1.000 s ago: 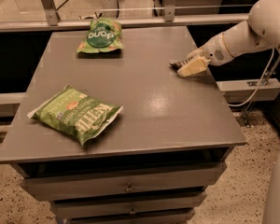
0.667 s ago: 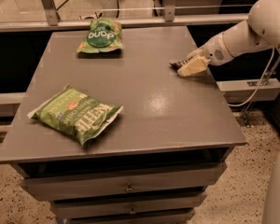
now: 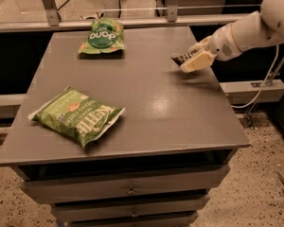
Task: Pick rxbar chocolate
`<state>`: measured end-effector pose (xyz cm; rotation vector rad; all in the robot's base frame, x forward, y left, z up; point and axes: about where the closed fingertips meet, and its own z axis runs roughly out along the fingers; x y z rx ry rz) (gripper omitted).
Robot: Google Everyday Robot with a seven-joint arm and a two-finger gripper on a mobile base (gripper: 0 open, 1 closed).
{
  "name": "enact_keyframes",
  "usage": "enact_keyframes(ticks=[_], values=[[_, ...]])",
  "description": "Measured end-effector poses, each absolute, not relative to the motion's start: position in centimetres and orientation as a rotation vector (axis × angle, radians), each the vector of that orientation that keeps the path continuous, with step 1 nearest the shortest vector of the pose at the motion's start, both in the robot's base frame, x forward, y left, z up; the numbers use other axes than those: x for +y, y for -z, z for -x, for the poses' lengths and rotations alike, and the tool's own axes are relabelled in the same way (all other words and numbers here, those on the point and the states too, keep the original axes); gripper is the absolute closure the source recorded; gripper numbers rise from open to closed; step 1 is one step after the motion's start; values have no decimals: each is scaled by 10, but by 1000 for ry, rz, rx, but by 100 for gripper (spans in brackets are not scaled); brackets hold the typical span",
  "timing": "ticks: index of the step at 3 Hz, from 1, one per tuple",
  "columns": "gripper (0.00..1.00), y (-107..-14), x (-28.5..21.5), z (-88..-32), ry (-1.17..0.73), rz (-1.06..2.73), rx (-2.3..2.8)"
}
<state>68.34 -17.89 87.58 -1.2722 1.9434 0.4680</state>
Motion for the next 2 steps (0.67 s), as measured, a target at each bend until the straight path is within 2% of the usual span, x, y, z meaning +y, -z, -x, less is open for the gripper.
enact_keyframes(ticks=[1, 2], values=[[100, -994, -163, -615, -316, 1362, 1616], [100, -993, -165, -614, -301, 1381, 1607]])
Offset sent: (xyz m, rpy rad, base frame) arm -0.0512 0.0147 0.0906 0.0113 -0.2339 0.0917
